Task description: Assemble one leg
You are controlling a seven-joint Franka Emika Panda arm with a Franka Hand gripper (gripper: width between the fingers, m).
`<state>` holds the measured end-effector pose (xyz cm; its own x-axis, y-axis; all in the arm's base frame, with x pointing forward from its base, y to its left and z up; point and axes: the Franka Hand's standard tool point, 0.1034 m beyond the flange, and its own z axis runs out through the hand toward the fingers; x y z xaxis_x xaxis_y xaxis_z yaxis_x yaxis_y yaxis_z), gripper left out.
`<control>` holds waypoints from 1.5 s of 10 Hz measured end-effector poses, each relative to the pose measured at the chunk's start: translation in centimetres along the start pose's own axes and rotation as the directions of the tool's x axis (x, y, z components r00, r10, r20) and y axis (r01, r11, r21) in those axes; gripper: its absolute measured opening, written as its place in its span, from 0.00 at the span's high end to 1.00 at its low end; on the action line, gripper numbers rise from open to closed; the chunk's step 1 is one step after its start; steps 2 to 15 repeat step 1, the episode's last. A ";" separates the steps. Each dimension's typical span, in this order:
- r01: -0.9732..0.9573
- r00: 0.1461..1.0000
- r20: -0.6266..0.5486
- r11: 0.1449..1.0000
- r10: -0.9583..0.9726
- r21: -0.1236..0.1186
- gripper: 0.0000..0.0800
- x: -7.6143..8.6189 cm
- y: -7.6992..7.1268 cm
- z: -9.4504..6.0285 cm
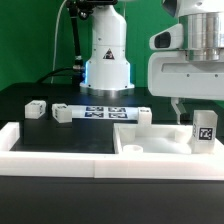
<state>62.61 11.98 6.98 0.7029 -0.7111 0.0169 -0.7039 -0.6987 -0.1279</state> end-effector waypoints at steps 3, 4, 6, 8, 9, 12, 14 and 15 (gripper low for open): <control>0.000 1.000 0.000 1.000 0.000 0.000 0.19 0.0 0.0 0.0; 0.000 1.000 0.000 1.000 0.000 0.000 0.19 0.0 0.0 0.0; 0.000 1.000 0.000 1.000 0.000 0.000 0.19 0.0 0.0 0.0; 0.000 1.000 0.000 1.000 0.000 0.000 0.19 0.0 0.0 0.0; 0.000 1.000 0.000 1.000 0.000 0.000 0.19 0.0 0.0 0.0; 0.000 1.000 0.000 1.000 0.000 0.000 0.19 0.0 0.0 0.0; 0.000 1.000 0.000 1.000 0.000 0.000 0.19 0.0 0.0 0.0; 0.000 1.000 0.000 1.000 0.000 0.000 0.19 0.0 0.0 0.0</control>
Offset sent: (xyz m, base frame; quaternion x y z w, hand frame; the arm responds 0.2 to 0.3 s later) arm 0.0000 0.0000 0.0000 0.0000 0.0000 0.0000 1.0000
